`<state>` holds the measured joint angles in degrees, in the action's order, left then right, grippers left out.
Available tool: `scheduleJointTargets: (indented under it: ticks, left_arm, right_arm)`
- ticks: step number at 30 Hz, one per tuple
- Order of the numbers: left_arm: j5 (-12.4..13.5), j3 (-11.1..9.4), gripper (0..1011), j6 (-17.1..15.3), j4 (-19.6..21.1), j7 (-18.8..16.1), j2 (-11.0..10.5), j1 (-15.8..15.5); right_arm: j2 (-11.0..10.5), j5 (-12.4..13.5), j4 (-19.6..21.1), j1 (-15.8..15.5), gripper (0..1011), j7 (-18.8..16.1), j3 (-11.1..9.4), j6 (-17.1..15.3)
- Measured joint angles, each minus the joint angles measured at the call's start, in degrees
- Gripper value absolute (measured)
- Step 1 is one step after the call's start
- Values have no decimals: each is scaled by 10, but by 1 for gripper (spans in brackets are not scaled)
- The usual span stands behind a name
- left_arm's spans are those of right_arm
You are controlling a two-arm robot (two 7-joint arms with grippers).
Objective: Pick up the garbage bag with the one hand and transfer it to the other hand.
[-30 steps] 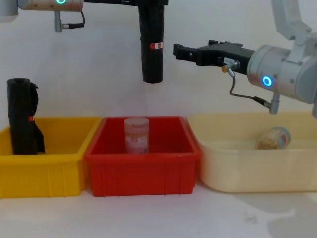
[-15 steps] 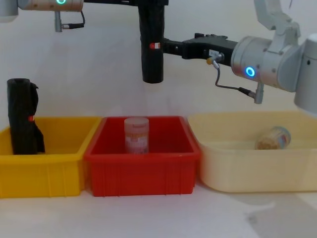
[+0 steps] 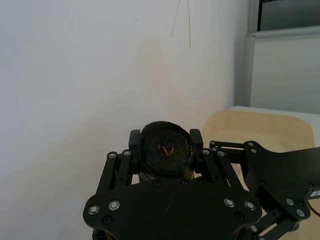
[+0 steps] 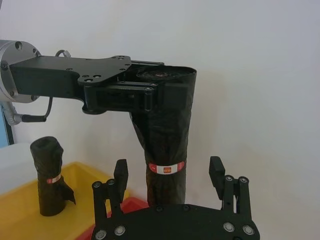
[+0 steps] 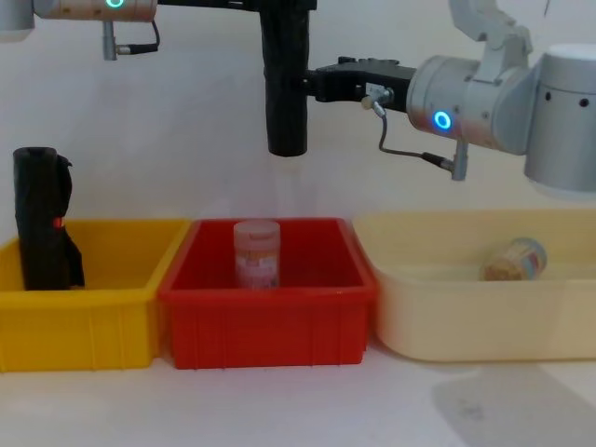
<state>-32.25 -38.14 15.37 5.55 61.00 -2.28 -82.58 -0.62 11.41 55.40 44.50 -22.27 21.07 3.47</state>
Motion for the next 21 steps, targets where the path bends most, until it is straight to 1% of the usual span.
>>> scheduleJointTargets:
  ticks: [10, 18, 21]
  left_arm:
    - [0, 0, 553, 0, 0, 0, 0, 0]
    - [0, 0, 553, 0, 0, 0, 0, 0]
    - [0, 0, 553, 0, 0, 0, 0, 0]
  right_arm:
    - [15, 3, -43, 29, 1000, -2, 8, 8]
    - [30, 2, -90, 56, 1000, 0, 11, 23]
    - [36, 1, -114, 68, 1000, 2, 11, 31]
